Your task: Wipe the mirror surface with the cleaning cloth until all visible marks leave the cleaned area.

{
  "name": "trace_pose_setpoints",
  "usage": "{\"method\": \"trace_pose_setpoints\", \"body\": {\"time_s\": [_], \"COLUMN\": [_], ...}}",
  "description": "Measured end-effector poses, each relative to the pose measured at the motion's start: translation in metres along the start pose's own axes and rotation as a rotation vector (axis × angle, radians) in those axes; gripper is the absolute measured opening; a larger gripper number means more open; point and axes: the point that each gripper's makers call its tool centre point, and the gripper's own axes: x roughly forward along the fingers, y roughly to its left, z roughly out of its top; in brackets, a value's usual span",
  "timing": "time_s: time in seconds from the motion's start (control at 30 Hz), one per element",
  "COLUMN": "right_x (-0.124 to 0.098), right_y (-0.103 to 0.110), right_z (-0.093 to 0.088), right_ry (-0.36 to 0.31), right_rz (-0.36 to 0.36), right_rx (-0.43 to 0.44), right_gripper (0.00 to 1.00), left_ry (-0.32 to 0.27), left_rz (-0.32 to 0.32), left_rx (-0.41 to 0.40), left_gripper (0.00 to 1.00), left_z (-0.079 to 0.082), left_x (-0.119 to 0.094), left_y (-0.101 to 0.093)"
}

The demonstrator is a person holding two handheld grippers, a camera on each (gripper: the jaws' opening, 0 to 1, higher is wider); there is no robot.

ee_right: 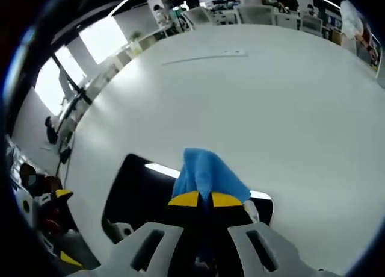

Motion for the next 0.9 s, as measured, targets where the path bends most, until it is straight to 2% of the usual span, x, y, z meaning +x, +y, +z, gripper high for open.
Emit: {"method": "trace_pose_setpoints", "body": {"time_s": [0.33,0.67,0.9], "right_x": [0.000,0.000,-0.005], "right_y": [-0.002,-0.002,0.000], "right_z": [0.000,-0.002,-0.011], "right_ry": [-0.008,-0.047,-0.061], "right_rz": [-0.008,-0.035,-0.039], "right_rx": [-0.008,-0.035,-0.030], "right_gripper": [0.00,0.00,0.00], "left_ry": [0.005,0.005,0.001], "left_rz": [-0.002,-0.001,0.002], "left_rx": [0.010,0.014,0.011], "left_gripper": [0.99,0.99,0.99], "left_z": [-0.001,-0.001,0.000], "left_x": [0.001,0.000,0.000], "left_y": [-0.001,-0.001,0.000]}}
